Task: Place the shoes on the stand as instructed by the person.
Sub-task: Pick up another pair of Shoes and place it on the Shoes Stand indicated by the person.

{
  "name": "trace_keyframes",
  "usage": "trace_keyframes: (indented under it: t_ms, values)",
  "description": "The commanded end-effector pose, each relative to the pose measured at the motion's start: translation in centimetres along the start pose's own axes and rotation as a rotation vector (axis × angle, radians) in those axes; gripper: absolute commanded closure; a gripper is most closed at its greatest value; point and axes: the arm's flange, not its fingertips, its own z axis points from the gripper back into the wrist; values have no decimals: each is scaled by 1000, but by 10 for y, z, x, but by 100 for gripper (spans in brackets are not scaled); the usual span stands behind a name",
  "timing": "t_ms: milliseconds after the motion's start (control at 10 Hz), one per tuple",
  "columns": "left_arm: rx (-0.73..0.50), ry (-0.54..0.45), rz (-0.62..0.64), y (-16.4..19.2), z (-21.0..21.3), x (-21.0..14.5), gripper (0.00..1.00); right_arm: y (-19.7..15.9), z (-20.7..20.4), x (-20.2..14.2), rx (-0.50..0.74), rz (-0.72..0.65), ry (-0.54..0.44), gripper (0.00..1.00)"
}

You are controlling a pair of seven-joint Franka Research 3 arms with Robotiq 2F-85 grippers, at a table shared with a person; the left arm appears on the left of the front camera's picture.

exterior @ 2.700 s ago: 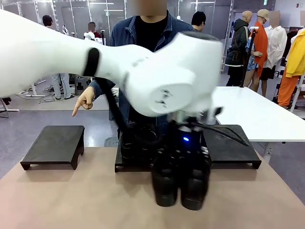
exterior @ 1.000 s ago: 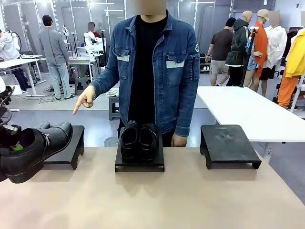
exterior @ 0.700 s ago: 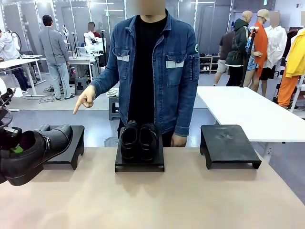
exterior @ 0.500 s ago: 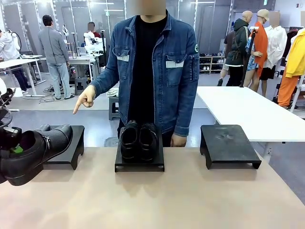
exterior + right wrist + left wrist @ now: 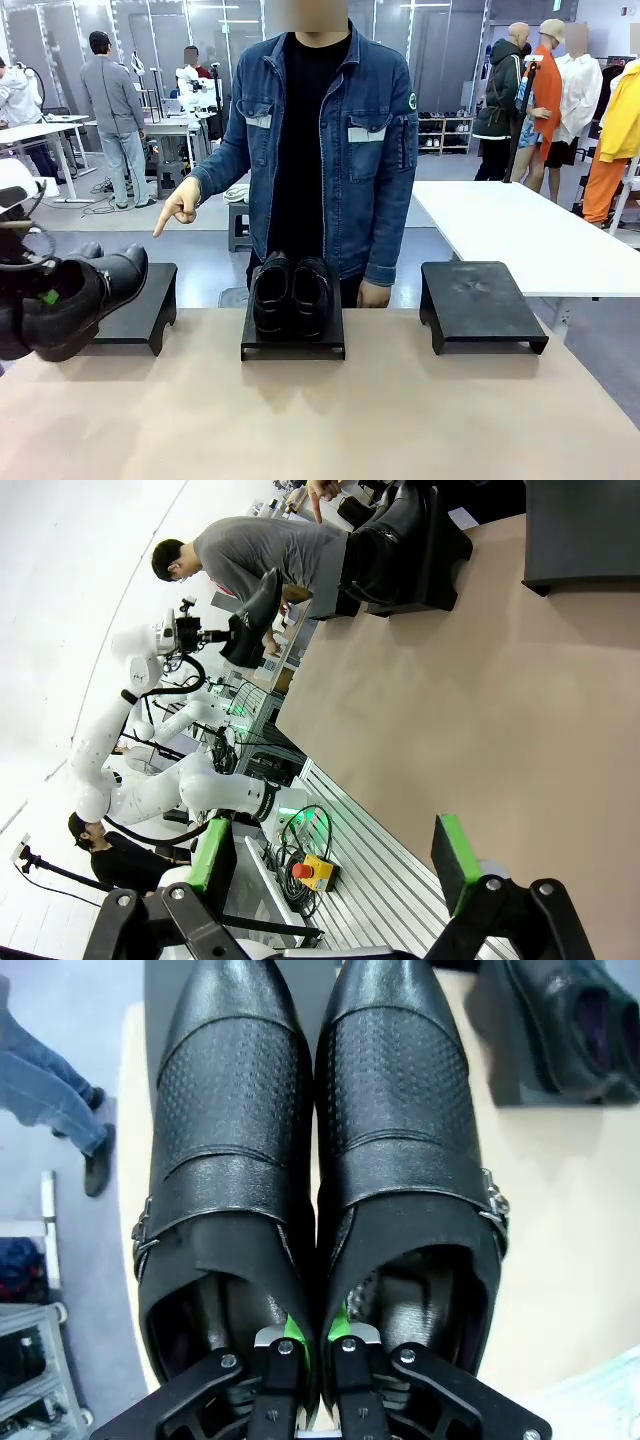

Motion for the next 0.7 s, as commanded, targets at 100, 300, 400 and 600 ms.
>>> trace_keyframes:
  t_ms: [100, 300, 400, 600]
  values:
    - [62, -77, 8, 3, -29, 59, 93, 1, 2, -1, 9, 17, -2, 0]
    - [89, -90, 12, 14, -59, 87, 93, 1, 2, -1, 9, 17, -2, 0]
    - [76, -98, 1, 18, -70, 96, 93, 1, 2, -1, 9, 17, -2, 0]
    - [85, -153, -20, 26, -96, 111, 93, 1, 2, -1, 9, 17, -2, 0]
